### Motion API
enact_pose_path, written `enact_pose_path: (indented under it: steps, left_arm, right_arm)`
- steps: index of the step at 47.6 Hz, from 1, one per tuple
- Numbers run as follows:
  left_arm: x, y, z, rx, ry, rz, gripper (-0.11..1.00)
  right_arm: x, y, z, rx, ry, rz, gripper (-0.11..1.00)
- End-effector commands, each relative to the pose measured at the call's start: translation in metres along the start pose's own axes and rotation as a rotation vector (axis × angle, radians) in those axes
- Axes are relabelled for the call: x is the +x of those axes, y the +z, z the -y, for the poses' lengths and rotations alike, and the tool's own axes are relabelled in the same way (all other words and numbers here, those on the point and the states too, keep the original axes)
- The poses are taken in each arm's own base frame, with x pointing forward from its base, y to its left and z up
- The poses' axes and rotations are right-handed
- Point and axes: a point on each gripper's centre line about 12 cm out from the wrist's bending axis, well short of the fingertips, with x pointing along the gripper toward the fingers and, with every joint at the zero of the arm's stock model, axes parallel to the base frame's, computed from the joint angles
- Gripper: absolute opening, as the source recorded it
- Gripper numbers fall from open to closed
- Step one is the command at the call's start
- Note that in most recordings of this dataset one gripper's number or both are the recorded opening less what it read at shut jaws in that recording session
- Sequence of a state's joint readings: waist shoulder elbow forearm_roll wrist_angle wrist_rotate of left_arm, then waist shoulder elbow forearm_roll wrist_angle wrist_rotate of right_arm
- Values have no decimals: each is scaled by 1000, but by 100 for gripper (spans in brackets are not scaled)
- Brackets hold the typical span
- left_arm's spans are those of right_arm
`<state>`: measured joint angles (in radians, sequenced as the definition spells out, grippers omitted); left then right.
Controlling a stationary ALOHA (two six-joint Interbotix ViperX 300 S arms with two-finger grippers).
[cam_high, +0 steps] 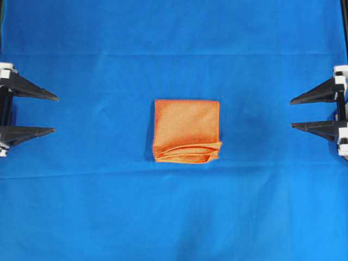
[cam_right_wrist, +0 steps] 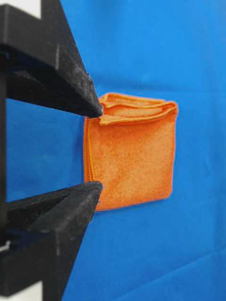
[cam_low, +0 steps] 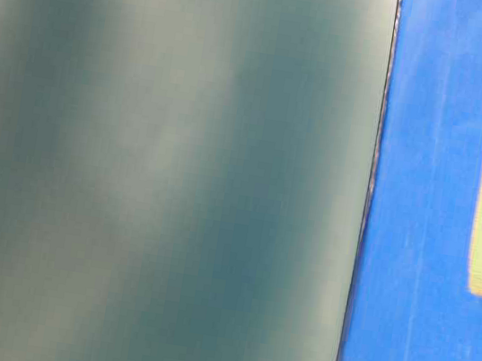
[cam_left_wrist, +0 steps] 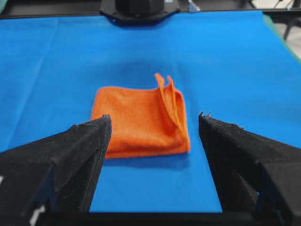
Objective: Fold the orange towel.
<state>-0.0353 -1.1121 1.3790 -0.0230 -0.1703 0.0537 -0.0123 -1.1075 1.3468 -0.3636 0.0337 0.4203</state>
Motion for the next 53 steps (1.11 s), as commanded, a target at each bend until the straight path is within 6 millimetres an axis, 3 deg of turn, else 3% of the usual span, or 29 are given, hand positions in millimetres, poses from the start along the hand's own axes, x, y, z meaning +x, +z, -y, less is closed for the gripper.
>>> enact_pose_path:
  steps: [1, 53]
  left_arm:
    - [-1, 2, 0, -3, 0, 18, 70]
    - [-2, -1, 0, -4, 0, 9, 70]
  right_arm:
    - [1, 5, 0, 3, 4, 17, 62]
    - [1, 5, 4, 8, -24, 17, 62]
